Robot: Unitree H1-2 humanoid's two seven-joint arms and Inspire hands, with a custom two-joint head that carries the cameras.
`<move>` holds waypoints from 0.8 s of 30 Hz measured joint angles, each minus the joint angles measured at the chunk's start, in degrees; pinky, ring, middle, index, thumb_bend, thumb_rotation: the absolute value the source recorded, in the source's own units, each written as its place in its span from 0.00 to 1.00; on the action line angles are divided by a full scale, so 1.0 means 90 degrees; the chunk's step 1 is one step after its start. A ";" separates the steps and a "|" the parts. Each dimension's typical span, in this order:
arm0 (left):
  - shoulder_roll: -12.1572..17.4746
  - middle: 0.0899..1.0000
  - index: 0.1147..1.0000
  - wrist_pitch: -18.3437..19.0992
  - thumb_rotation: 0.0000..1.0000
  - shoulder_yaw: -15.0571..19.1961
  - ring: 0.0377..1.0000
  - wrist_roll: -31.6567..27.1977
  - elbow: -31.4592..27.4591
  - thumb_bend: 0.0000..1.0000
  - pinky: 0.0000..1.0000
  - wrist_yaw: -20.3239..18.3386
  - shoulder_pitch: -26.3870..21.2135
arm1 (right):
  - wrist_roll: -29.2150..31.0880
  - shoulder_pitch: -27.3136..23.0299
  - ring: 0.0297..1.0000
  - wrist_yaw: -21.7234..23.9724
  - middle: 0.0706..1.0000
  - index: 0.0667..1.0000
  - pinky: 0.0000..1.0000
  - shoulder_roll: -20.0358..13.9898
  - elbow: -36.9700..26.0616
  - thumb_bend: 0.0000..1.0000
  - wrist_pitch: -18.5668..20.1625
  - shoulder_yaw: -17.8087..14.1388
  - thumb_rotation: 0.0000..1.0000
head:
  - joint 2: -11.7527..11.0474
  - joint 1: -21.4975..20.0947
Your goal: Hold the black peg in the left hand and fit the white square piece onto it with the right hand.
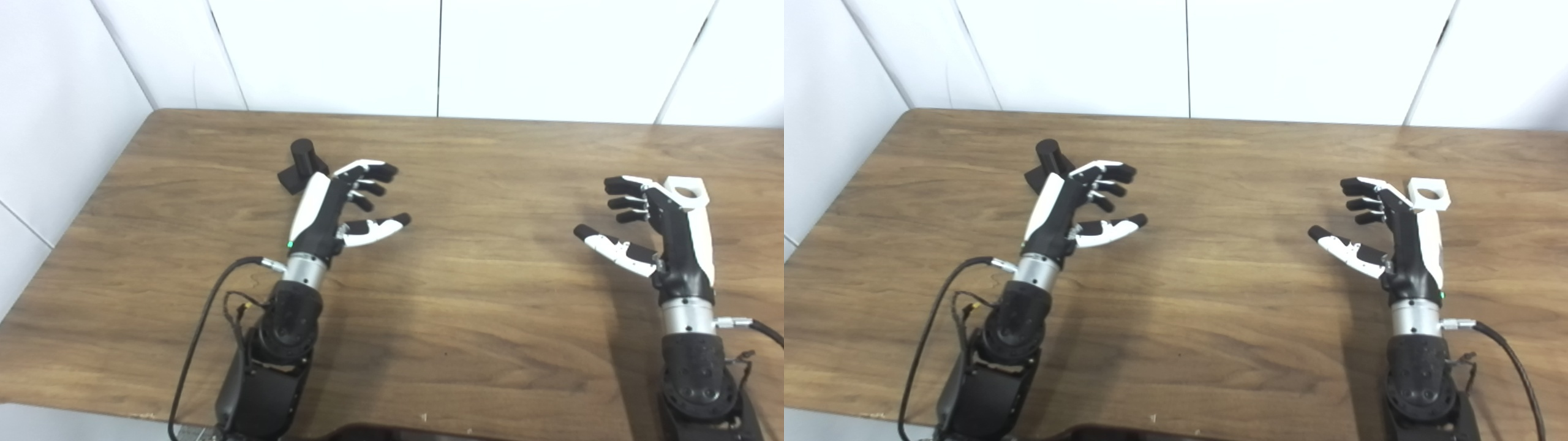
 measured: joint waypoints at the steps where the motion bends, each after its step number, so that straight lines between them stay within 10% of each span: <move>1: 0.0034 0.69 0.63 0.0125 0.14 0.0003 0.65 0.0101 -0.0058 0.65 0.55 -0.0002 -0.0013 | 0.0000 -0.0002 0.64 0.0000 0.67 0.65 0.58 0.0000 0.0001 0.73 0.0001 -0.0001 0.23 | -0.0010 0.0000; 24: 0.0907 0.75 0.63 0.1281 0.34 -0.0021 0.73 0.2099 -0.0057 0.67 0.55 -0.0022 -0.0979 | 0.0093 -0.0029 0.63 0.0002 0.67 0.64 0.56 0.0000 0.0058 0.73 -0.0001 -0.0047 0.19 | -0.0020 0.0029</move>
